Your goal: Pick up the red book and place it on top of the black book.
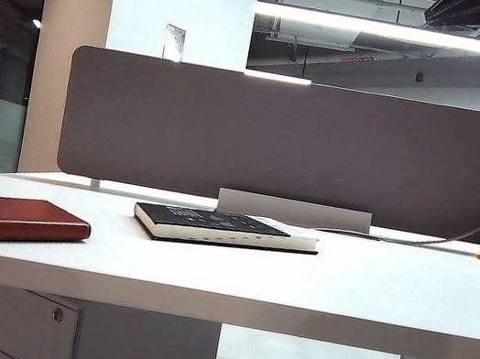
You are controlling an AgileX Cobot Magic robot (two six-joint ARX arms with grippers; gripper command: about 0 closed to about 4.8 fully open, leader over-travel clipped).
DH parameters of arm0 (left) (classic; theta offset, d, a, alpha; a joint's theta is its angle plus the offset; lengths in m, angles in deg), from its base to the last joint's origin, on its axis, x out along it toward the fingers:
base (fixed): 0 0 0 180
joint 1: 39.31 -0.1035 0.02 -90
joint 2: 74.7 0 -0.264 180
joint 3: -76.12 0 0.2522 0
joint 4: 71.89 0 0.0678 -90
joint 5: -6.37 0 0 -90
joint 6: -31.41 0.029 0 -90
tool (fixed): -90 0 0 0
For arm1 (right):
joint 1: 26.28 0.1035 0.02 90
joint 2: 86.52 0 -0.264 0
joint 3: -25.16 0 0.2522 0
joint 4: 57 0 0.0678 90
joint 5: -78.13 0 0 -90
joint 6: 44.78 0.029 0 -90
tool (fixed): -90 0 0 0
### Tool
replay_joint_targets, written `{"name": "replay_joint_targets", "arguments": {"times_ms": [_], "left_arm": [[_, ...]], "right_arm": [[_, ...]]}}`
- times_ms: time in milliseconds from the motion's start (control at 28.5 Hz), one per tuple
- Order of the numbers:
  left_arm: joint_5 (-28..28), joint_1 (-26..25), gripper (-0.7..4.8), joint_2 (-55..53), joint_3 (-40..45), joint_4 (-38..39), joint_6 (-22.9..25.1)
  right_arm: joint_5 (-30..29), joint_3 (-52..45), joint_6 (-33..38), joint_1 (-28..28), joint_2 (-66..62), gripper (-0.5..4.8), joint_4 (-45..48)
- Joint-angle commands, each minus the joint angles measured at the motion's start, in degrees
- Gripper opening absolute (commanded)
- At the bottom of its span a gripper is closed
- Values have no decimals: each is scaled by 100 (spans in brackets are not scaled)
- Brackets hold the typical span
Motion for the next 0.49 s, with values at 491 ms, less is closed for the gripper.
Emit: {"name": "replay_joint_targets", "arguments": {"times_ms": [491], "left_arm": [[669,-4,305,-157,28,-39,-1362]], "right_arm": [[-39,26,-153,2,15,-1,-197]]}}
